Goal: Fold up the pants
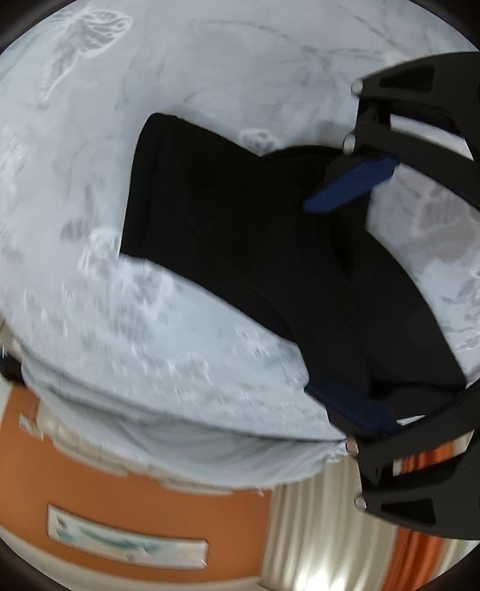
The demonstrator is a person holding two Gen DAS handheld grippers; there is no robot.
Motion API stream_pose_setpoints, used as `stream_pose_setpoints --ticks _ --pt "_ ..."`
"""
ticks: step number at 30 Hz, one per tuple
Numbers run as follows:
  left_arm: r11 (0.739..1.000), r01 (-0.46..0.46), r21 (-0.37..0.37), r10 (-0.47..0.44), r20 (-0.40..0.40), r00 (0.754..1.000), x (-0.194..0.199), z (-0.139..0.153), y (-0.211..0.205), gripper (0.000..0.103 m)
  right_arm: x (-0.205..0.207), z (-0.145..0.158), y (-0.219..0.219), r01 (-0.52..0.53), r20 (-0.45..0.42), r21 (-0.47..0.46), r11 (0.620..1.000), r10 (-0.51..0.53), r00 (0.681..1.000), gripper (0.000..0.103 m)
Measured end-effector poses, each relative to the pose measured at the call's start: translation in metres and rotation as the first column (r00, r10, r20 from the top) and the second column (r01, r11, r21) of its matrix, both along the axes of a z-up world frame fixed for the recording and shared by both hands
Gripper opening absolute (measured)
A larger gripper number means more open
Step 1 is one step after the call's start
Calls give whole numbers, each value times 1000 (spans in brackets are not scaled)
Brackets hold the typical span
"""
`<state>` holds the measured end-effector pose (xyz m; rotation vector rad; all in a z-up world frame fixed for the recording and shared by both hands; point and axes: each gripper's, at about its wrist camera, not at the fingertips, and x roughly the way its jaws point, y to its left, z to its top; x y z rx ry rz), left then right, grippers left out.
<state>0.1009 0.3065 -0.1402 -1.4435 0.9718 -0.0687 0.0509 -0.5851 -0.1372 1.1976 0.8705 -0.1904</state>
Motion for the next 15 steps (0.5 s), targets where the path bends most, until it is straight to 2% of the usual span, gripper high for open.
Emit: stream_pose_setpoints --ticks 1,2,3,4,6,8,9,10,11,12,13,14,15 --pt "1000 2 8 -2 -9 1000 0 -2 1 8 3 -10 -3 24 -27 18 1000 -23 999 53" --pt "1000 4 9 -4 -13 1000 0 -5 2 8 5 -22 -6 51 -47 36 998 -49 998 35" --pt "1000 8 11 -8 -16 1000 -1 -6 3 8 6 -29 -10 69 -60 38 997 -66 996 10" --pt "1000 7 15 -7 -19 1000 -1 -7 6 8 5 -36 -12 87 -77 38 995 -84 994 2" --pt "1000 13 14 -13 -14 1000 -3 -9 9 8 3 -41 -18 102 -39 74 992 -99 994 0" --pt "1000 19 12 -19 -8 1000 -6 -10 10 8 5 -21 -17 68 89 57 996 -73 993 0" --pt "1000 22 19 -22 -3 1000 -8 -9 11 8 5 7 -14 52 207 7 999 -52 977 0" --pt "999 30 34 -30 8 1000 -8 -5 11 8 1 39 -9 36 340 -56 998 -15 940 0" --pt "998 36 48 -37 19 999 -4 -1 12 8 -10 85 1 35 499 -182 983 62 865 0" --pt "996 46 75 -49 30 998 -4 3 13 8 -21 115 11 48 525 -307 950 127 842 0" --pt "994 53 91 -56 33 998 -8 4 14 8 -28 129 17 60 499 -389 919 156 853 0" --pt "993 57 102 -60 33 998 -9 4 15 8 -33 137 22 68 445 -473 878 172 879 3" --pt "993 58 103 -61 28 998 -7 4 16 8 -32 125 24 27 331 -517 856 170 928 9"
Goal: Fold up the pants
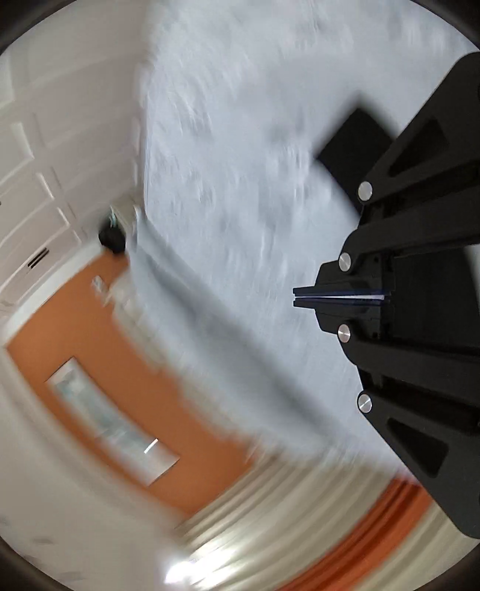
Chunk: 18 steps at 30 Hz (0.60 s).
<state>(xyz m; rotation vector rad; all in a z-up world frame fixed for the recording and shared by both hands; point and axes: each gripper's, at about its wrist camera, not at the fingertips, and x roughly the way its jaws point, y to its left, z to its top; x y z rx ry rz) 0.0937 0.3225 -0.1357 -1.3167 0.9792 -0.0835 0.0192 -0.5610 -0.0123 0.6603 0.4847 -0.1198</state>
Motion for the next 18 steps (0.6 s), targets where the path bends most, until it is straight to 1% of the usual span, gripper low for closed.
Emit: stream_pose_setpoints --ticks 1,2,3,4,5,6,7,8,9,10,11,12,13,15,16,17,18 --pt "1000 -5 -14 5 -6 1000 -1 -3 3 8 4 -14 -2 -12 -65 40 999 14 998 9" --pt "999 -21 -35 20 -13 1000 -4 -7 6 8 13 -43 -5 -35 -160 156 987 60 985 9" --pt "998 -33 -52 33 -13 999 -7 -9 9 8 20 -64 -5 -41 -218 242 970 95 971 9" --pt "997 -53 -57 53 -3 999 -10 -7 14 7 28 -80 4 -51 -272 267 962 126 954 9" --pt "996 -78 -41 78 8 997 -14 -3 18 6 32 -81 14 -79 -291 225 971 145 946 9" --pt "995 -96 -19 97 28 995 -18 5 23 6 42 -74 34 -147 -313 113 983 176 933 9" --pt "992 -122 22 121 57 991 -23 16 28 6 49 -69 48 -197 -322 45 979 201 925 10" --pt "988 -144 59 139 79 987 -29 26 33 6 54 -64 62 -254 -326 -2 967 240 914 16" --pt "982 -163 96 154 96 983 -33 34 37 5 59 -64 75 -315 -332 -11 949 294 896 40" --pt "973 -179 146 165 107 981 -38 42 41 5 57 -66 85 -342 -337 5 940 324 884 54" --pt "968 -179 178 163 101 981 -39 44 43 5 57 -68 92 -350 -336 29 936 339 879 65" --pt "964 -177 200 163 86 983 -40 43 45 5 57 -73 100 -355 -333 61 933 354 874 65" --pt "966 -162 202 152 65 986 -39 38 46 5 61 -77 110 -379 -329 102 920 391 860 65" --pt "971 -137 196 134 32 990 -37 30 45 5 66 -86 131 -427 -311 191 884 467 828 65" --pt "970 -132 203 130 24 991 -36 27 45 5 73 -91 141 -432 -317 226 873 485 815 65" --pt "970 -129 208 127 20 992 -35 27 45 5 79 -103 148 -417 -335 271 868 491 804 65" --pt "970 -129 206 127 20 992 -33 28 45 5 80 -109 153 -401 -342 301 865 491 801 65"
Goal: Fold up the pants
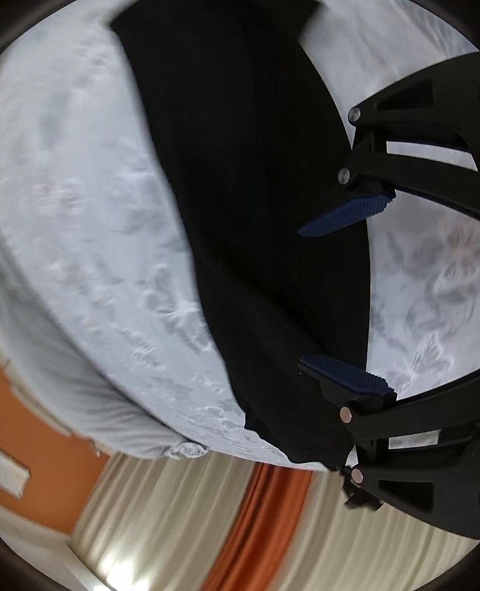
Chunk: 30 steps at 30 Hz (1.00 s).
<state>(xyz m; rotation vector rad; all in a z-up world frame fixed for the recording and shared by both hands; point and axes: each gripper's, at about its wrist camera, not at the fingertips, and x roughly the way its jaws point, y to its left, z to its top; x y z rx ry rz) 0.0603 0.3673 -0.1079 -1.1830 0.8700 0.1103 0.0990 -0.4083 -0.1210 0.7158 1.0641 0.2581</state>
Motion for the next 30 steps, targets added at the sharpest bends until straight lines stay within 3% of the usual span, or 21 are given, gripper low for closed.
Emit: stream_pose_setpoints --ticks 3,4,5,6,8,10,11,12,13,14,16,17,19,20,21,23,26,30 --pt "1000 -2 -4 2 -7 1000 4 0 -3 5 20 -24 7 73 -71 102 992 -66 995 64" --pt "1000 1 1 -1 -12 1000 4 -1 -4 5 21 -26 4 100 -75 135 986 -91 993 59" --pt "1000 1 7 -1 -16 1000 5 -1 -5 5 30 -30 2 133 -59 172 976 -125 990 30" --pt "1000 2 9 -2 -17 1000 6 -1 -4 5 35 -27 1 144 -38 179 973 -140 989 10" --pt "1000 9 8 -9 -14 1000 6 1 -4 5 32 -6 2 141 48 201 969 -153 987 10" --pt "1000 25 11 -25 -16 1000 5 3 -1 5 13 38 16 34 195 157 987 -65 979 9" --pt "999 32 13 -32 -21 999 5 2 0 6 -5 58 26 -40 266 62 997 22 964 10" --pt "999 38 19 -37 -30 999 4 1 2 6 -15 59 30 -58 266 -36 998 66 962 15" --pt "998 48 33 -47 -50 998 5 -3 3 6 -21 47 32 -74 210 -155 985 106 972 17" --pt "997 58 45 -55 -65 996 7 -5 5 7 -22 22 27 -85 109 -192 978 108 988 26" --pt "994 65 86 -56 -104 993 10 -7 4 8 -21 -26 8 -66 -121 -142 988 49 991 27" --pt "992 66 104 -54 -114 992 9 -6 4 10 -25 -35 -5 -46 -140 -46 998 39 989 28" --pt "985 44 166 -18 -152 988 4 5 1 13 -35 -21 -20 -11 -91 -3 1000 10 996 49" --pt "983 24 182 6 -165 986 -2 11 -1 15 -42 -11 -28 18 -50 -2 1000 -18 999 71" --pt "980 3 198 30 -164 986 -9 20 -4 19 -50 -1 -40 64 -2 4 998 -64 998 78" --pt "973 -3 230 27 -101 994 -18 41 -18 27 -57 6 -61 115 34 76 990 -118 992 77" --pt "952 74 298 -63 -44 997 -14 66 -64 37 -46 -9 -78 186 -18 158 970 -186 982 77" --pt "912 282 298 -294 -4 956 10 71 -153 43 -23 -23 -80 216 -64 159 963 -208 976 76"
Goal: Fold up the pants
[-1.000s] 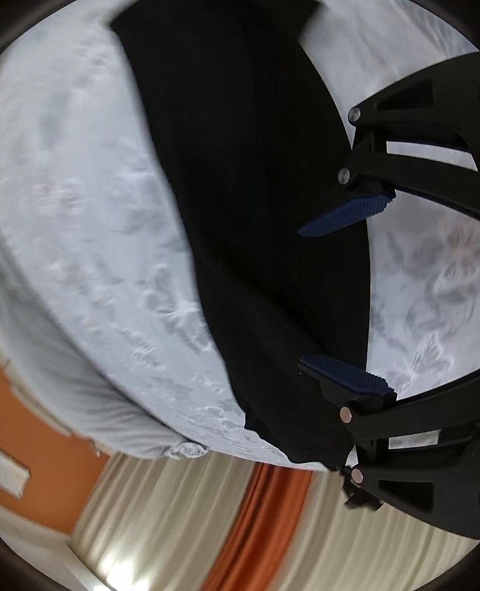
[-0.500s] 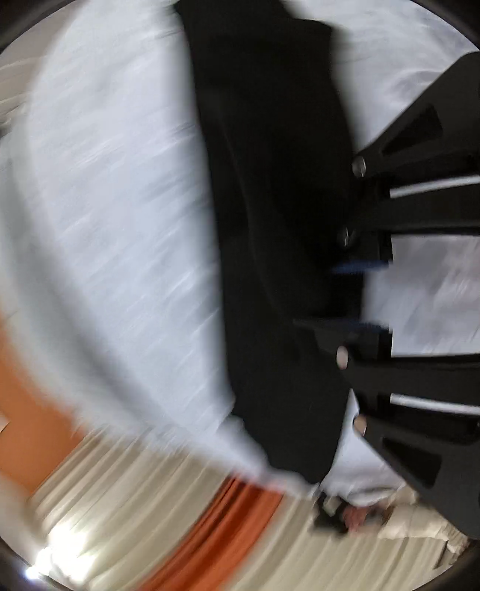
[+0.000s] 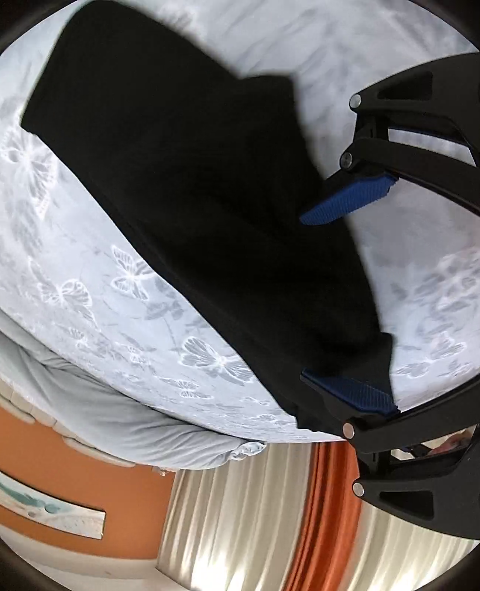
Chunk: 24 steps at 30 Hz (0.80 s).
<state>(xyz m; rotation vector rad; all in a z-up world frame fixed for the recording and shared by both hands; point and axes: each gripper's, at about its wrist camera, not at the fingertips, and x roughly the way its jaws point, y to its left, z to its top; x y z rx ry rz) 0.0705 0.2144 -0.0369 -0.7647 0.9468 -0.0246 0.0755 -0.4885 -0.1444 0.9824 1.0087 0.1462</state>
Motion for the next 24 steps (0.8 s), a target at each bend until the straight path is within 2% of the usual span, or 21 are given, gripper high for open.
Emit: stream_pose_setpoints --ticks 4,5,6,7,9,10,12,13,15,17,18,19,20,23,24 --pt "986 166 22 -165 -15 986 22 -17 -88 43 20 -2 2 6 -11 -16 1000 -6 1000 74" --pt "981 192 21 -192 -20 981 26 -25 -102 43 26 1 4 11 14 -35 999 -10 1000 48" --pt "976 218 16 -218 -24 976 31 -32 -115 43 28 3 8 13 33 -78 997 -11 999 7" --pt "974 227 12 -227 -25 974 34 -39 -123 43 31 7 7 9 55 -117 993 -3 998 8" --pt "969 245 41 -244 -19 970 35 -51 -132 43 22 32 -1 73 195 -59 996 -60 979 8" --pt "966 252 60 -251 -20 968 34 -52 -134 43 10 61 -7 85 323 -59 995 -61 944 8" --pt "959 271 87 -270 -24 963 31 -55 -136 43 -14 104 -18 109 481 -152 982 -23 876 8" --pt "958 275 85 -274 -18 961 31 -56 -139 43 -21 108 -27 127 490 -188 974 -19 872 8" --pt "960 263 94 -262 -26 965 32 -58 -135 43 -28 72 -61 192 371 -219 957 -100 923 9" --pt "959 267 89 -264 -50 963 34 -64 -139 48 -25 23 -84 208 197 -225 952 -164 966 10" --pt "958 274 90 -268 -68 961 36 -67 -141 48 -22 -11 -97 197 72 -210 958 -185 980 9" --pt "954 280 106 -272 -82 959 37 -70 -145 48 -21 -23 -101 188 33 -200 962 -186 982 6" --pt "953 279 121 -271 -83 959 38 -71 -146 48 -22 -27 -105 196 65 -160 967 -187 980 9" --pt "948 279 156 -269 -83 960 38 -69 -146 49 -18 -4 -97 186 74 -235 954 -174 982 21" --pt "950 268 157 -258 -84 963 39 -69 -143 49 -19 3 -95 195 71 -256 947 -183 981 35"
